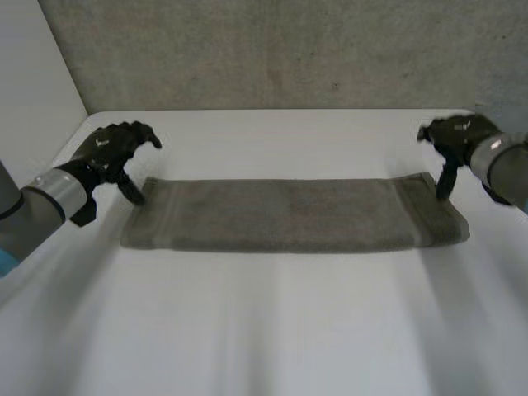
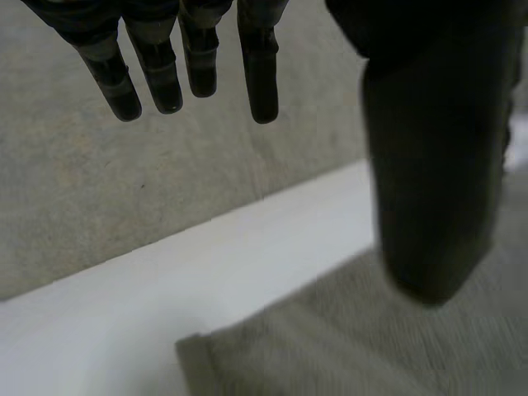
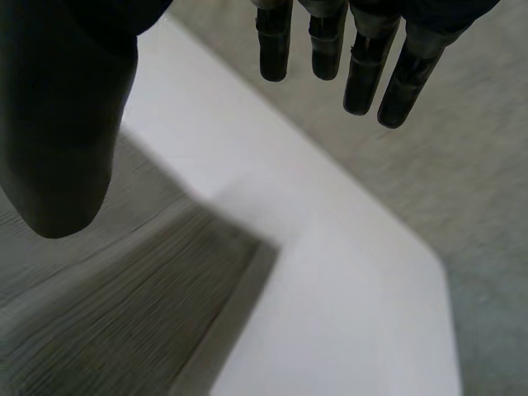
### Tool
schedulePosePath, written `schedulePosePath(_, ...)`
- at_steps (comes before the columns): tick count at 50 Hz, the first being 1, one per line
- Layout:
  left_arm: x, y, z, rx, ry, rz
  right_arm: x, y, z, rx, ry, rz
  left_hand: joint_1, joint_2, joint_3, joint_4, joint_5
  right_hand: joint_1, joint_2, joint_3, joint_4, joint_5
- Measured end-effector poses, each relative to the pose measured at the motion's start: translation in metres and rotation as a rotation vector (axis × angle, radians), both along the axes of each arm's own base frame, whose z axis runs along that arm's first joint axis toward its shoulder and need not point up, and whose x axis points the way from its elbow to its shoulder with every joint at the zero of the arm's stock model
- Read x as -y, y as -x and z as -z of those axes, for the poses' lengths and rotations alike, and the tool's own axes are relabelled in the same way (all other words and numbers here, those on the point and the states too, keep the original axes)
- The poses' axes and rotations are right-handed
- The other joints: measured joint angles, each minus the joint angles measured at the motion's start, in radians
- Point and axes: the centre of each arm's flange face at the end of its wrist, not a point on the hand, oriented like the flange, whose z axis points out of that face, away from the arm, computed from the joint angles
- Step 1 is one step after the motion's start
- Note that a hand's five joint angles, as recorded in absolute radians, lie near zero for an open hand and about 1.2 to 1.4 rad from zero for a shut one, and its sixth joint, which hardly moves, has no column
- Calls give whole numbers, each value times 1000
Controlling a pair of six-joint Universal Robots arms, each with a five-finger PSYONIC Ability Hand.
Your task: Fold the towel.
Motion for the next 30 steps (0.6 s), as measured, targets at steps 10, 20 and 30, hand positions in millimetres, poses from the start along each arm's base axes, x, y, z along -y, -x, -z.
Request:
schedulePosePath(10, -26, -3, 33, 261, 42, 12, -36, 25, 57, -96, -78, -11, 0, -1, 0, -1, -1, 5, 3, 2, 1, 4)
schedulePosePath(20, -17, -5, 65, 270, 7, -33, -29, 39, 88, -75, 5, -2, -4, -2, 0, -1, -1, 232, 223, 226, 213, 247)
schedulePosePath(30, -9, -7, 79, 275, 8, -61, -21, 43, 115, -51, -17, -37, -4, -2, 0, -1, -2, 381, 366, 369, 354, 385)
